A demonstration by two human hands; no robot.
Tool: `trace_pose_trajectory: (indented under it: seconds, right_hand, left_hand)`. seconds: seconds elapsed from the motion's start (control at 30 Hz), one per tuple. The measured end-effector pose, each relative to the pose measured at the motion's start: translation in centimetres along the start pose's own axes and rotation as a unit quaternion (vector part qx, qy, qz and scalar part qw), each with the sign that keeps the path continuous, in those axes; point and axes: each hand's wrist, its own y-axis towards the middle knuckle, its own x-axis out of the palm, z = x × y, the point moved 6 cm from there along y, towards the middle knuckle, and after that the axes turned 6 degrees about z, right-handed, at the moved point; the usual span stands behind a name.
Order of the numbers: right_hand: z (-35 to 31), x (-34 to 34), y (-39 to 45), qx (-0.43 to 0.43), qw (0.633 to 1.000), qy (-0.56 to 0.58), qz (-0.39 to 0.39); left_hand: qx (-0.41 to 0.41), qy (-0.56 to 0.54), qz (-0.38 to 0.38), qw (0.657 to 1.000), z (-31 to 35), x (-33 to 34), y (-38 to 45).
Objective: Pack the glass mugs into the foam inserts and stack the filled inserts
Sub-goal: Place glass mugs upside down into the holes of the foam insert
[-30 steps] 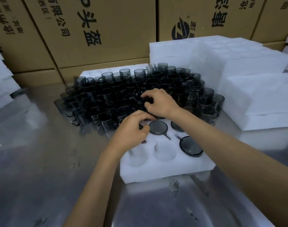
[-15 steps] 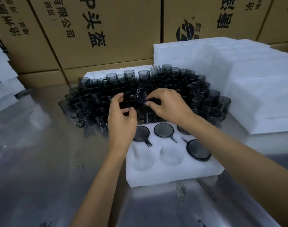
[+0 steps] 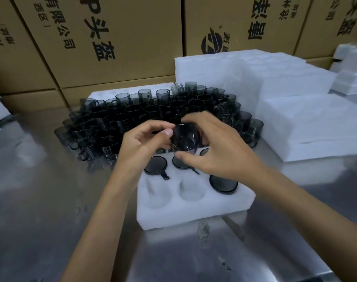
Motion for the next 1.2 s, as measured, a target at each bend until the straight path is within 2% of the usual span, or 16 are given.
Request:
trace_pose_trajectory:
  seconds: [0.1, 0.17, 0.27, 0.47, 0.7, 0.87, 1.1, 1.2]
  right_hand:
    - [-0.2, -0.2, -1.0, 0.003, 0.998, -0.024, -0.052]
    - [-0.1, 0.2, -1.9, 0.016, 0.995, -0.046, -0.088]
    - [0.2, 1.2, -3.1, 0.038, 0.992, -0.027, -0.121]
    - [0.0, 2.0, -3.8, 0.062, 0.992, 0.023, -0.105]
    - [0.8, 2.6, -5.1, 0.046, 0.989, -0.038, -0.135]
    - [2.6, 1.7, -4.2, 0.04, 0.997, 0.021, -0.068]
    - [5.3, 3.7, -4.1, 0.093, 0.985, -0.018, -0.142]
    - [5.6, 3.9, -3.8, 0.111, 0.983, -0.013, -0.143]
  left_hand:
    - [-0.033, 0.04, -0.113, 0.992, 0.1, 1.0, -0.6]
    - [-0.075, 0.079, -0.191, 0.975, -0.3, 1.6, -1.2]
    - [-0.13, 0.1, -0.246, 0.955, -0.9, 1.9, -1.9]
    - [-0.141, 0.108, -0.238, 0.955, -1.0, 1.3, -1.7]
    - [-0.126, 0.181, -0.243, 0.945, -1.7, 1.3, -1.6]
    - [-0.1, 0.295, -0.219, 0.925, -2.2, 0.3, -1.0]
    - [-0.209, 0.386, -0.246, 0.864, -4.5, 0.0, -1.5]
    - [-0.232, 0.363, -0.241, 0.87, -4.9, -0.2, -1.6]
